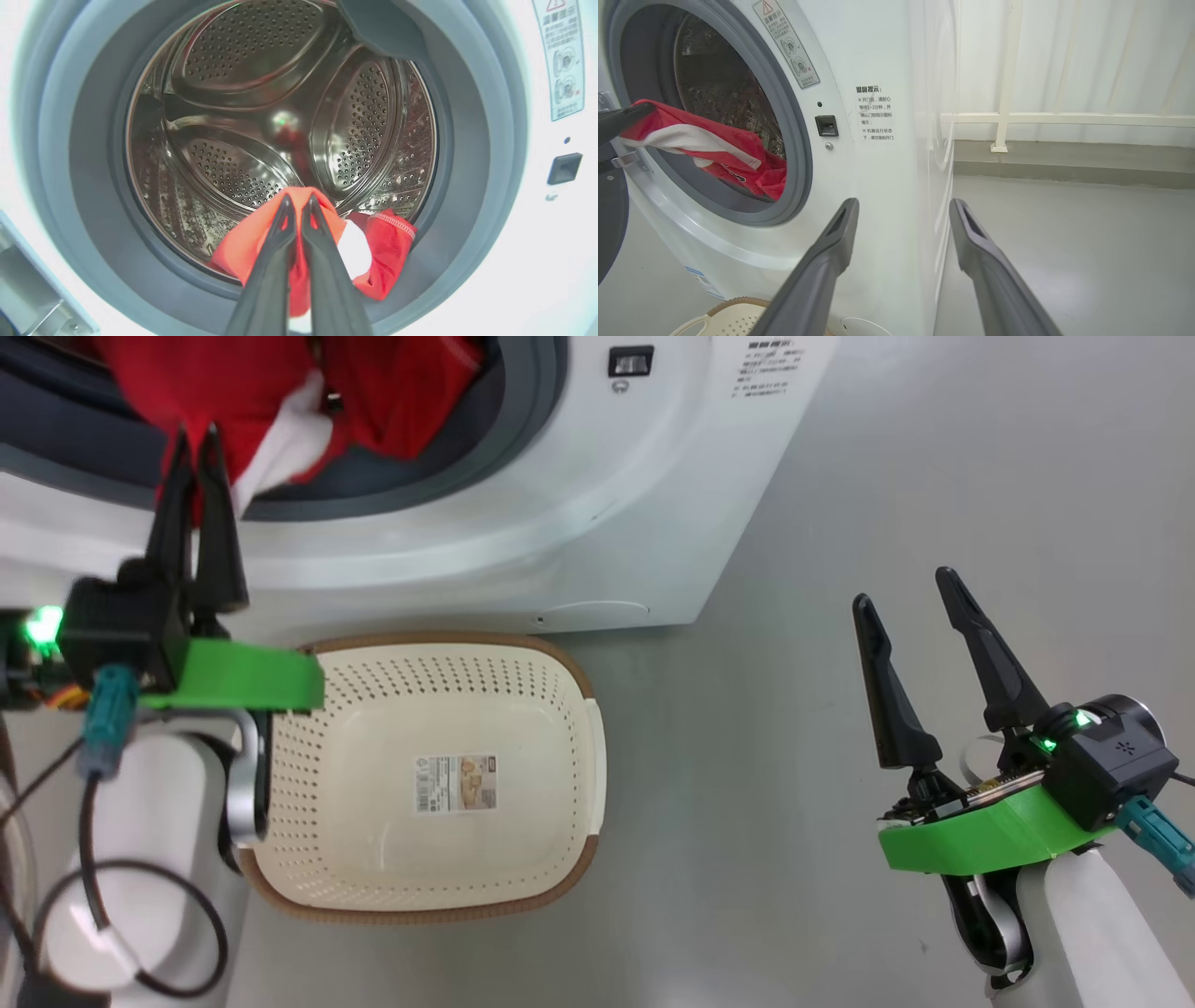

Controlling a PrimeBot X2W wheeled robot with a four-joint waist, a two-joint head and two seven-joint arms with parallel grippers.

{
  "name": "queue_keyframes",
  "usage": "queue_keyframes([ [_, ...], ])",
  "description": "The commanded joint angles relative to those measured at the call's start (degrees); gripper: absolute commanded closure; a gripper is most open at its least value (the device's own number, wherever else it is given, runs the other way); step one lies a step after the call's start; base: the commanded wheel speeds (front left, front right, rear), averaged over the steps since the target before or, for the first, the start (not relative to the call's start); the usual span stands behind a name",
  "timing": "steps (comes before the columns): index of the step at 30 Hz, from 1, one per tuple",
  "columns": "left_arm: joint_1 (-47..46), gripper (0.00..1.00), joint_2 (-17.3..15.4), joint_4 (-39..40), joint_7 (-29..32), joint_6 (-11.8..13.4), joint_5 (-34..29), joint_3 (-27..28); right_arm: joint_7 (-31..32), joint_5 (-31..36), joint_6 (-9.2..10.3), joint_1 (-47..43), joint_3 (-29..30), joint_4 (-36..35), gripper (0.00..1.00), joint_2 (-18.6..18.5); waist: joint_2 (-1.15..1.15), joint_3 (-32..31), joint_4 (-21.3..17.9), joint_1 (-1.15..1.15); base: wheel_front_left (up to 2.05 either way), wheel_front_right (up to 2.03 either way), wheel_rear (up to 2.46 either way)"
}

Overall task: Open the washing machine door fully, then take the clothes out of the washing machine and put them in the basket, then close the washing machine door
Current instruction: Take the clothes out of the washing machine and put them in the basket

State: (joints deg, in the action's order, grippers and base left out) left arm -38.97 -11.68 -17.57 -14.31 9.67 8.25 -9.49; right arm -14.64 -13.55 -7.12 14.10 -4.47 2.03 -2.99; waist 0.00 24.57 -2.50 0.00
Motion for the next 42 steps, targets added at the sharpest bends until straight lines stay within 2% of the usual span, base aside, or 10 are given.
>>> queue_keyframes([
  [1, 1.59, 1.00, -2.23, 3.27, 0.33, 0.68, 0.27, 1.57, -0.36, 0.44, -0.36, -1.02, -1.34, -1.16, 0.00, 0.12, 0.00, -1.43, 0.44, 0.00, 0.00, 0.00, 0.00],
  [9, 11.22, 1.00, -2.32, 14.61, 3.50, 2.50, 0.88, 1.31, -0.36, -0.16, -0.36, -2.06, -1.92, -0.81, 0.00, 0.12, 0.00, -4.86, 0.49, 0.00, 0.00, 0.00, 0.00],
  [15, 18.42, 1.00, -1.16, 22.03, 4.77, 3.91, 1.21, 0.04, -0.36, -0.19, -0.36, -2.79, -1.91, -0.76, 0.00, 0.12, 0.00, -6.20, 0.60, 0.00, 0.00, 0.00, 0.00],
  [22, 23.90, 1.00, 0.58, 24.86, 5.73, 4.27, 2.88, -1.62, -0.36, -0.05, -0.36, -3.06, -1.87, -1.38, 0.00, 0.12, 0.00, -5.54, 0.71, 0.00, 0.00, 0.00, 0.00],
  [28, 23.92, 1.00, 1.73, 20.37, 6.09, 3.34, 4.47, -2.77, -0.36, -0.07, -0.36, -2.35, -2.10, -1.89, 0.00, 0.12, 0.00, -3.61, 0.42, 0.00, 0.00, 0.00, 0.00],
  [42, 13.73, 1.00, 5.29, -6.55, 3.88, -2.71, 10.68, -3.90, -0.36, -0.47, -0.36, 0.22, -2.20, -2.53, 0.00, 0.12, 0.00, 3.37, -0.86, 0.00, 0.00, 0.00, 0.00],
])
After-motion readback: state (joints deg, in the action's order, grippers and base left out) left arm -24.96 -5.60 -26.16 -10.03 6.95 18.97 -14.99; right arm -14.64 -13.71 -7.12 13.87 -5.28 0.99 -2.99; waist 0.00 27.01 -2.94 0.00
